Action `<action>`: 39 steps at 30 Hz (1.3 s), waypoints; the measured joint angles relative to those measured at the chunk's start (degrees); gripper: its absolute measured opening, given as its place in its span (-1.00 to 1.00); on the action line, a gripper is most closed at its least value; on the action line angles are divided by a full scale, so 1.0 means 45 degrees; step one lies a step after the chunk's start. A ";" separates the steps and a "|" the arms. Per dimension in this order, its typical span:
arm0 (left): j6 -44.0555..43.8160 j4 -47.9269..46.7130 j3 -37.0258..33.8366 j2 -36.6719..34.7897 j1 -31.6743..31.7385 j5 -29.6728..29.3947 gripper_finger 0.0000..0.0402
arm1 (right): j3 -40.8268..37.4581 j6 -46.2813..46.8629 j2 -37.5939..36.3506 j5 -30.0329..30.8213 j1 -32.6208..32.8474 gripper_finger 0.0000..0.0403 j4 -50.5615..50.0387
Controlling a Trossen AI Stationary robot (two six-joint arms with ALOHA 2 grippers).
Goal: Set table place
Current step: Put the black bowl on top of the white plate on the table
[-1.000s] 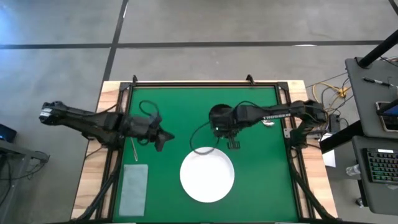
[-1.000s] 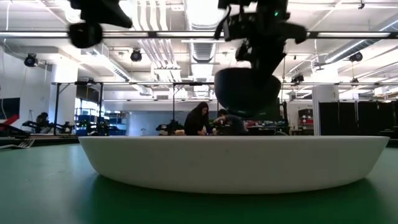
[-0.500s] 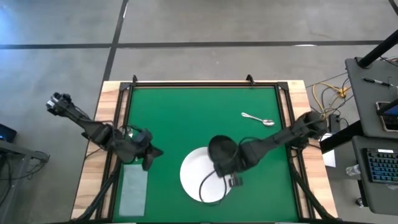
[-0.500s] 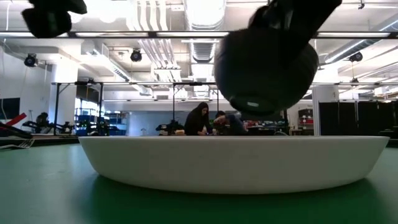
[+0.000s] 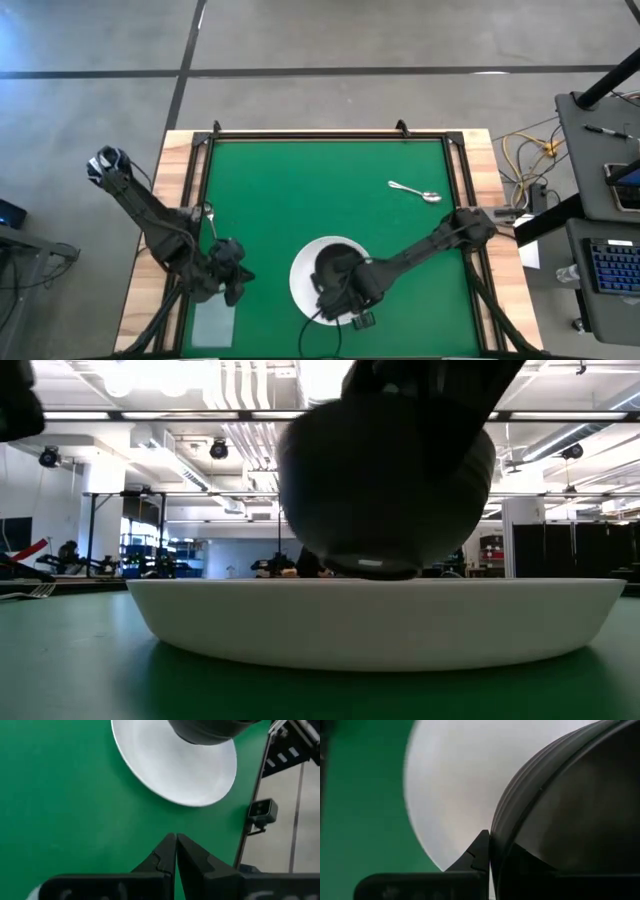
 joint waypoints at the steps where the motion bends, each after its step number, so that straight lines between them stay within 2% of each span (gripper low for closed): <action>1: -0.0179 0.0000 -0.0005 0.0109 -0.0142 -0.0016 -1.00 | 0.0311 0.0058 0.0190 -0.0093 0.0070 -0.96 -0.0042; 10: -0.1348 -0.0005 -0.0034 0.0963 -0.0911 -0.0084 -1.00 | 0.1436 0.0869 0.1537 -0.0197 0.0370 -0.96 -0.0416; 19: -0.1342 0.0007 0.0044 0.1226 -0.0946 -0.0176 -1.00 | 0.1437 0.1253 0.1617 0.0413 0.0331 -0.96 -0.0324; 29: -0.1351 -0.0002 -0.0087 0.1047 -0.0946 -0.0501 -1.00 | 0.1587 0.1296 0.1617 0.0378 0.0331 -0.94 -0.0207; 39: -0.1361 0.0008 -0.0097 0.1047 -0.0941 -0.0684 -1.00 | 0.1587 0.1909 0.1603 0.0126 0.0326 -0.63 -0.0173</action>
